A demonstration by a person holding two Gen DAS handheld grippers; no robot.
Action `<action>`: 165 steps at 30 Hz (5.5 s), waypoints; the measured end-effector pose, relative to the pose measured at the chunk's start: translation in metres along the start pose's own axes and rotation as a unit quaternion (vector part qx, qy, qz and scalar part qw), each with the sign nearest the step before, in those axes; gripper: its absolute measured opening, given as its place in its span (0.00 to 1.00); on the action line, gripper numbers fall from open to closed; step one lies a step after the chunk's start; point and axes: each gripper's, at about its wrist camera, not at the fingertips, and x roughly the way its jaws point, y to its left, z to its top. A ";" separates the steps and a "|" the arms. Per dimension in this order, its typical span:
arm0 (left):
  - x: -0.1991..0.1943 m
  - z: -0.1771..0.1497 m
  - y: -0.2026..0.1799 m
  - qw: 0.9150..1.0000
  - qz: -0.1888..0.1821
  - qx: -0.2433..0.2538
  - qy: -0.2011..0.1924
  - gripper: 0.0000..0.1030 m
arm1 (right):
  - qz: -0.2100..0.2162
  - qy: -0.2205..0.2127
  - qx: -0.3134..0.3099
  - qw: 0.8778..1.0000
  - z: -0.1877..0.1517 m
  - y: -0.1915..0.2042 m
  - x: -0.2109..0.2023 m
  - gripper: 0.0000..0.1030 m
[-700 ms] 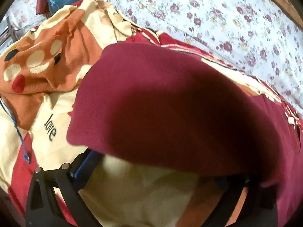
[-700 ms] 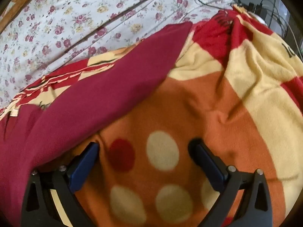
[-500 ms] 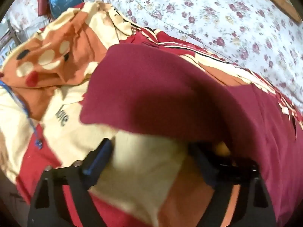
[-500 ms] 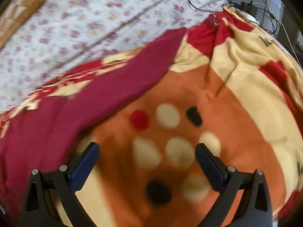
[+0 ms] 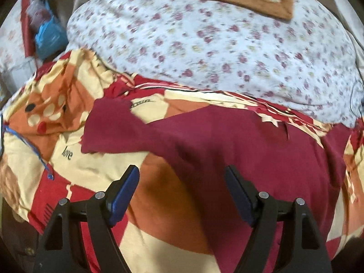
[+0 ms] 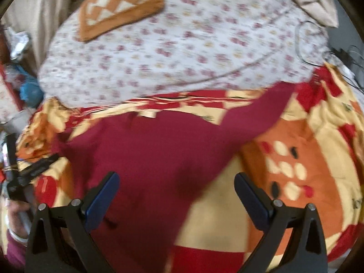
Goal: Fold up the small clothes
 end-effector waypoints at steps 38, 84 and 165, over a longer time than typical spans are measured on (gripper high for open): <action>0.026 0.003 -0.066 0.997 0.033 0.068 0.010 0.67 | -0.052 -0.011 -0.038 0.998 0.012 0.071 0.084 0.99; 0.048 -0.003 -0.039 0.998 0.041 0.035 0.031 0.67 | -0.054 0.025 -0.060 0.996 0.011 0.093 0.124 0.99; 0.066 -0.012 0.098 0.986 0.093 -0.123 0.062 0.67 | 0.169 0.126 -0.159 0.964 0.038 0.239 0.197 0.99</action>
